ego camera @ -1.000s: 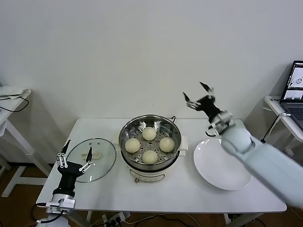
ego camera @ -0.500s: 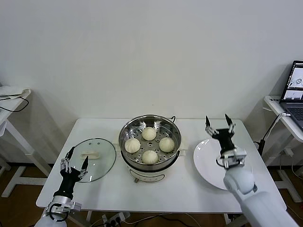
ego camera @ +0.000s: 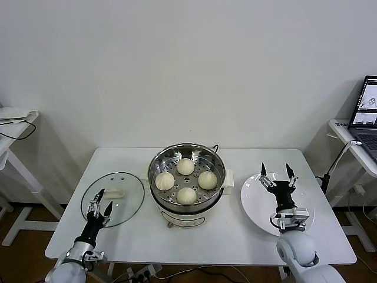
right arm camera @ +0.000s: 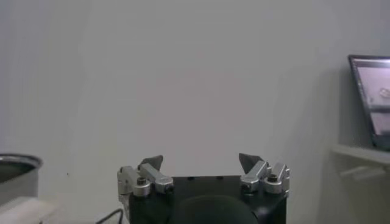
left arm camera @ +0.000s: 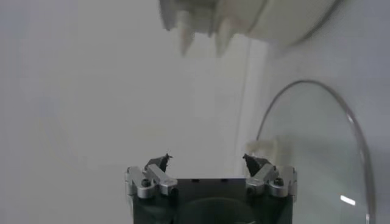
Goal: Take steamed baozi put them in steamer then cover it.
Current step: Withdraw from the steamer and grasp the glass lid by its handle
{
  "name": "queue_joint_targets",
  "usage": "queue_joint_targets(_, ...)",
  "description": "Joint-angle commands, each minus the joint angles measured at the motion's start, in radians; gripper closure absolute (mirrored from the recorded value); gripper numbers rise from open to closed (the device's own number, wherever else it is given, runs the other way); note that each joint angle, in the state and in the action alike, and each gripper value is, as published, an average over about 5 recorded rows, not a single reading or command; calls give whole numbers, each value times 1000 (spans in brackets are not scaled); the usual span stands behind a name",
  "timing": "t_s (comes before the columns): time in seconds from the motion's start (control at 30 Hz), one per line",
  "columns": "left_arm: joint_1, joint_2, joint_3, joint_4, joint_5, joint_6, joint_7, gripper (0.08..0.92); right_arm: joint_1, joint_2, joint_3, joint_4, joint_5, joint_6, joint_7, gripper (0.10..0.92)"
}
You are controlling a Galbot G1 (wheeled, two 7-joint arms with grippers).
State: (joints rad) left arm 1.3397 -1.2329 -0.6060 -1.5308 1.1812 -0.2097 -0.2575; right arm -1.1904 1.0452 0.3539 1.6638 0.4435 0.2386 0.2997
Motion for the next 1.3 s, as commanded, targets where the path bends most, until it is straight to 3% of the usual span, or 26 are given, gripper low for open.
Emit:
queue_joint_targets(0.03, -114, -2, 27, 123, 120, 18, -13, 177, -51, 33, 41, 6, -16, 4, 2, 203)
queue_joint_targets(1.3, -263, -19, 74, 253, 163, 126, 23, 177, -70, 50, 69, 14, -29, 19, -9, 203)
